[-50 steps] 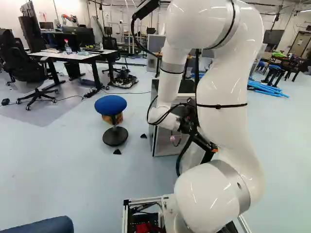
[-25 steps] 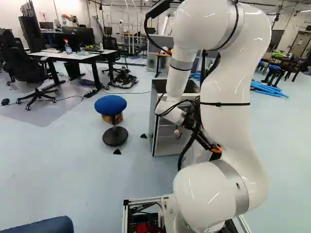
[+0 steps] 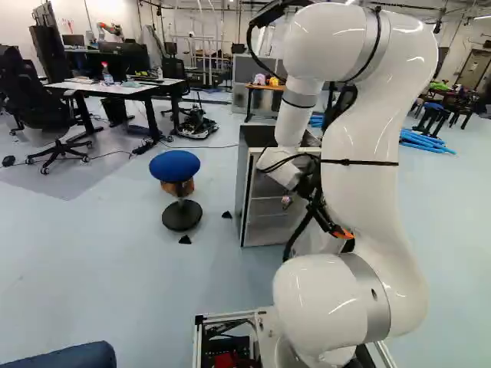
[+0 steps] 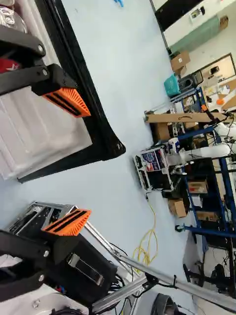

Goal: Grab a drink from the fridge

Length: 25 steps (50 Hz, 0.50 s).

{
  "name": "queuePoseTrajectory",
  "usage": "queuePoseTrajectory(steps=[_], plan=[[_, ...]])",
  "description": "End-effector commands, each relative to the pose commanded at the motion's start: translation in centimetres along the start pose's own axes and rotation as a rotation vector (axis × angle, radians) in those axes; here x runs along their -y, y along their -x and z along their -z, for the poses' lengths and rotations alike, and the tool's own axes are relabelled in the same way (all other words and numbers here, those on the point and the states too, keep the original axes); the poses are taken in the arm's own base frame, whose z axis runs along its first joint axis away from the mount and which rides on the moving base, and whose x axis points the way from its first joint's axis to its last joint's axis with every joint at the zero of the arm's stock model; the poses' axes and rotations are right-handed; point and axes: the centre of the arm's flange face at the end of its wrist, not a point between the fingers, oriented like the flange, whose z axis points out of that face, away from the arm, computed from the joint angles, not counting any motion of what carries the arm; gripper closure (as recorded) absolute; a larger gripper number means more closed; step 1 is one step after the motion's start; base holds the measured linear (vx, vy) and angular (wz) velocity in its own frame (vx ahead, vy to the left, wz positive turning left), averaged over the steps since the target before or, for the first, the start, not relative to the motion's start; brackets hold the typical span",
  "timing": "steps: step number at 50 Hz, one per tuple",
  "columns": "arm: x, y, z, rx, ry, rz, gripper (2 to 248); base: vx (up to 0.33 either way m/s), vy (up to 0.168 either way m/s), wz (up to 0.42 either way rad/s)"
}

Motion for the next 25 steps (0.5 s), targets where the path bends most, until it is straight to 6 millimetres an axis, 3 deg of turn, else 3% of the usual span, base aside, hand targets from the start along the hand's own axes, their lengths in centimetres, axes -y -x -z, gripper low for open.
queuePoseTrajectory(steps=[25], plan=[[4.6, -0.4, -1.2, 0.021, 0.053, -0.082, 3, 0.0, 0.0, 0.0]])
